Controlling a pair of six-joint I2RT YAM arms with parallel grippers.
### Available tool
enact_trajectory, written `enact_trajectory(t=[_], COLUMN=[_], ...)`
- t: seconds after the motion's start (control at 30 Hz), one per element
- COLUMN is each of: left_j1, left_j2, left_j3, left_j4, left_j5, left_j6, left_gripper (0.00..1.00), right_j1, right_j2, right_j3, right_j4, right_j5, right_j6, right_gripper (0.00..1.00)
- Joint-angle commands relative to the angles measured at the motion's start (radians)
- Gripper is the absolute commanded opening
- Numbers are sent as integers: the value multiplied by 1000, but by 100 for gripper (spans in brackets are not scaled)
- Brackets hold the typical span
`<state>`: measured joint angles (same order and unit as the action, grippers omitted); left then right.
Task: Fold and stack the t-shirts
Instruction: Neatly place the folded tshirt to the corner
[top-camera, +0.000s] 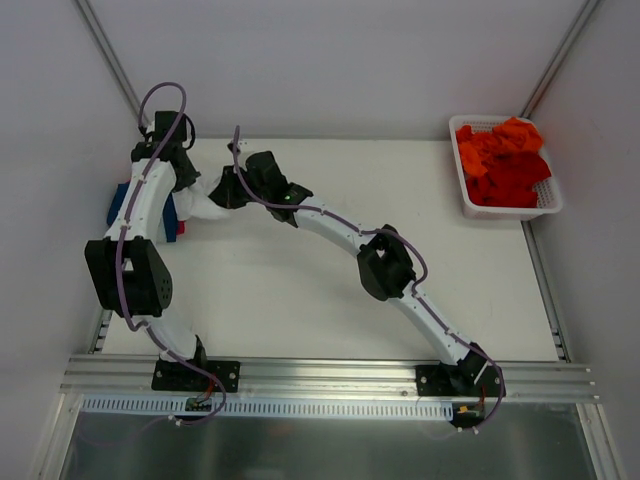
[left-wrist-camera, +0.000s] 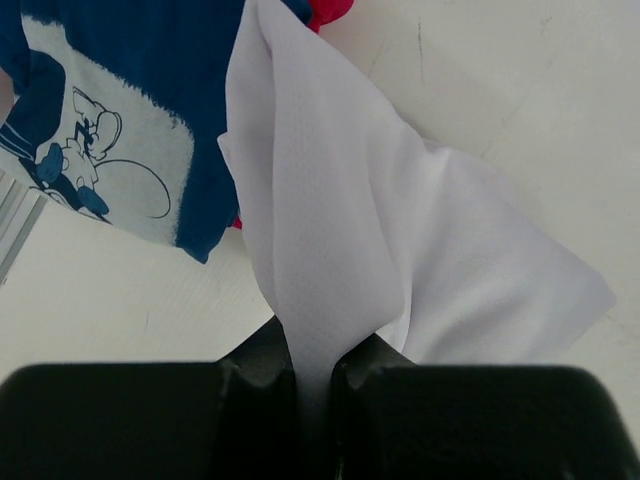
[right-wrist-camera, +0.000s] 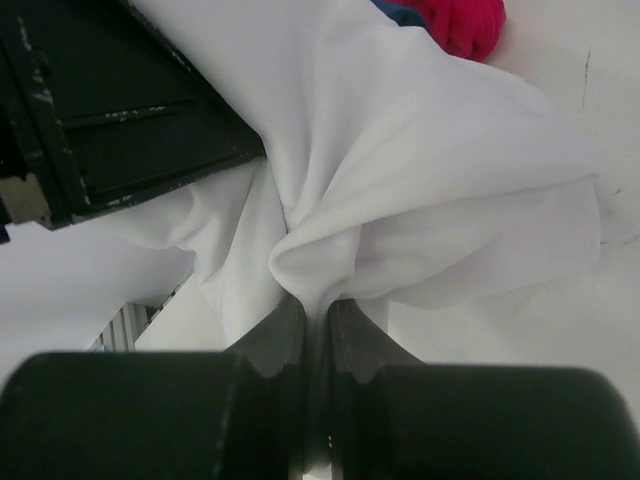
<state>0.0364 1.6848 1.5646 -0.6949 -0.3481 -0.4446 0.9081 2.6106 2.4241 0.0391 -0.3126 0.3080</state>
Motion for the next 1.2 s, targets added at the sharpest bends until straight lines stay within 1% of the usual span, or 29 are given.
enact_trajectory(t=[0.0, 0.1, 0.3, 0.33, 0.37, 0.4, 0.43, 0.5, 0.53, 0.6, 0.63, 0.7, 0.73, 0.77, 0.83, 0.87, 0.97, 1.13, 1.17], left_j1=[69, 95, 132, 140, 149, 160, 183, 207, 233, 270, 320, 356, 371, 385, 384, 382, 381, 361, 350], left_j2=[32, 49, 50, 52, 53, 55, 53, 46, 32, -11, -19, -27, -27, -16, 12, 25, 58, 46, 41], left_j3=[135, 204, 215, 215, 216, 218, 218, 215, 203, 166, 164, 131, 112, 82, 48, 19, -6, 2, 6], left_j4=[107, 75, 57, 51, 48, 37, 28, -1, -2, 3, 3, 3, 3, 5, 3, 3, -3, -3, -5], left_j5=[-81, -65, -63, -66, -71, -100, -133, -227, -262, -284, -238, -217, -156, -132, -91, -82, -31, 4, 33], left_j6=[67, 75, 64, 61, 57, 49, 44, 43, 41, 47, 52, 44, 38, 27, 21, 18, 24, 40, 40], left_gripper=[0, 0, 0, 0, 0, 0, 0, 0, 0, 0, 0, 0, 0, 0, 0, 0, 0, 0, 0], right_j1=[6, 6, 6, 6, 6, 3, 0, -2, -2, 5, 6, 14, 17, 23, 31, 38, 49, 69, 75], right_j2=[-3, 22, 49, 49, 49, 51, 48, 29, 0, -35, -49, -78, -89, -116, -156, -202, -268, -322, -325], right_j3=[30, 43, 49, 47, 46, 43, 26, -12, -75, -144, -172, -227, -243, -287, -354, -426, -526, -594, -597], right_j4=[-47, -7, 22, 21, 19, 18, 27, 53, 70, 102, 107, 111, 111, 113, 143, 150, 176, 203, 199], right_j5=[-77, -91, -137, -141, -146, -161, -167, -192, -201, -213, -221, -227, -232, -230, -229, -214, -204, -178, -171], right_j6=[16, 32, 66, 62, 62, 62, 66, 68, 65, 49, 46, 42, 39, 36, 22, 4, -12, -26, -29], right_gripper=[2, 3, 3, 12, 34, 70, 99, 99, 99, 99, 100, 99, 99, 100, 100, 100, 99, 99, 99])
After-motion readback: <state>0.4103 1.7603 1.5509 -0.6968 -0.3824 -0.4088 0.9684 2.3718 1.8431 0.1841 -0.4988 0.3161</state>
